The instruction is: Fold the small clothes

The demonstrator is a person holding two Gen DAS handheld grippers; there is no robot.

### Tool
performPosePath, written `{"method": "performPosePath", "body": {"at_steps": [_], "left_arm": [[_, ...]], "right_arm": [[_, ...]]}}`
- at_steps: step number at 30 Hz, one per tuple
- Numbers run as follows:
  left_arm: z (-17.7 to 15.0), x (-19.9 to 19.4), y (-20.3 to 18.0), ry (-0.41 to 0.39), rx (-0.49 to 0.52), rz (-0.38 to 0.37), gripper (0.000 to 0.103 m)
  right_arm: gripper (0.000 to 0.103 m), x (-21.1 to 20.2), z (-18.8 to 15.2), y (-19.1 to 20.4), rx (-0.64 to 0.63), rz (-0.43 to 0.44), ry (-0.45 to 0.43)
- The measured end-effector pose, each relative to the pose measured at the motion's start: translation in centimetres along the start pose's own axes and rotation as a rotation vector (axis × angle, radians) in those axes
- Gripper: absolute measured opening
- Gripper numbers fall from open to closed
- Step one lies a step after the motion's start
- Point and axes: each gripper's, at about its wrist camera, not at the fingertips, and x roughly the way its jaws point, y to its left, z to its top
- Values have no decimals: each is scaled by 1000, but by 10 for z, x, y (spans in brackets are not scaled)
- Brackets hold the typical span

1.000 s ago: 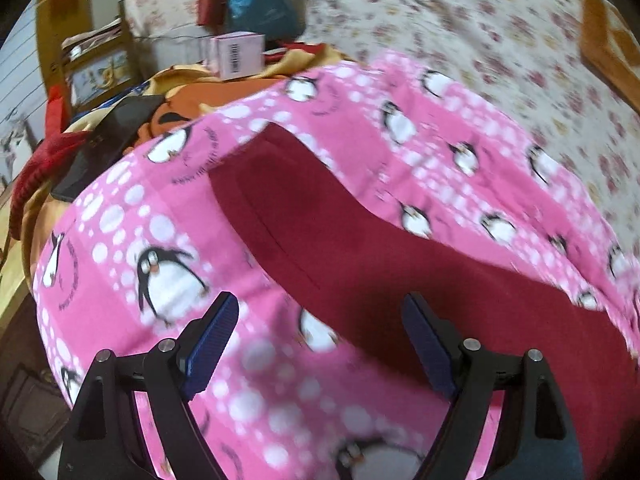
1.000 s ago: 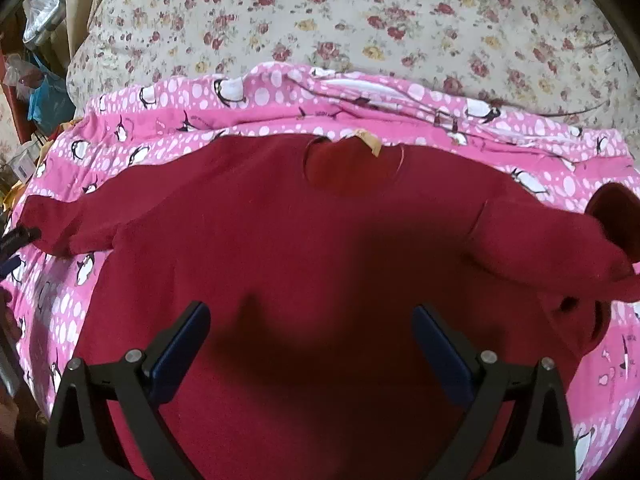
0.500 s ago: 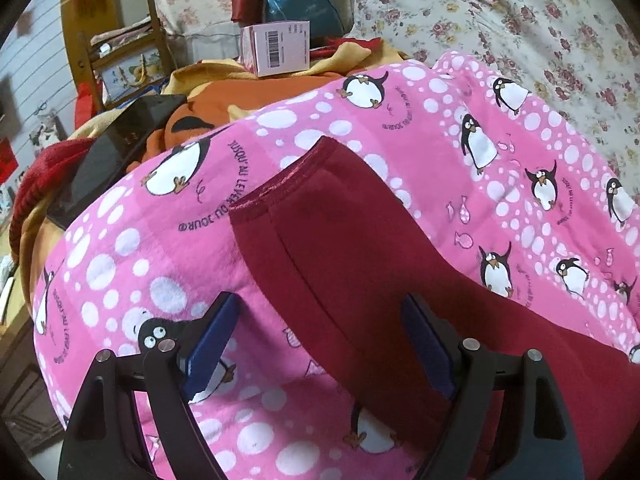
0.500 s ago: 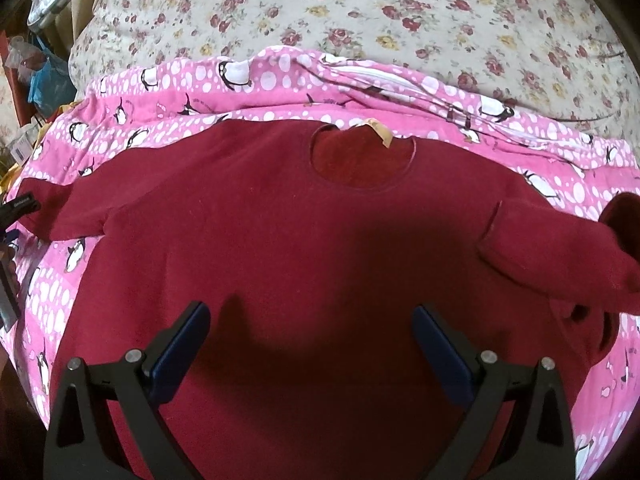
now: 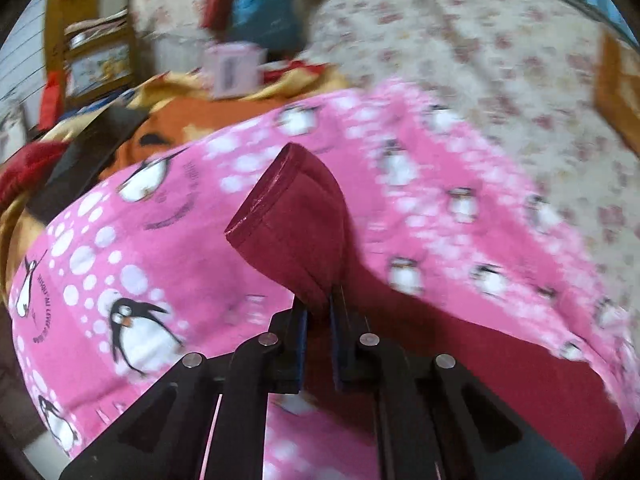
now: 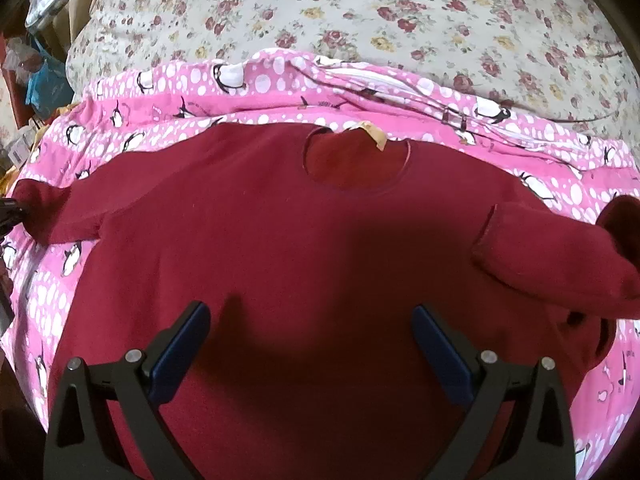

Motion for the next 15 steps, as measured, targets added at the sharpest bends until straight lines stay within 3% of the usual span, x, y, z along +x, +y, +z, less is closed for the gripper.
{"method": "performPosePath", "body": {"at_steps": [6,12,15], "left_arm": [[-21,-41,-66,71,97,-268,0],[-67,-73,-143,200,221,-488,0],[-94,-81,-179,272,274,-558,0]], "right_arm": [[102,-11,6,-10,27,-8,-39],[102,-25,14,-33,98,-6,-81],[102,-31,16,-43,129,-11,-99]]}}
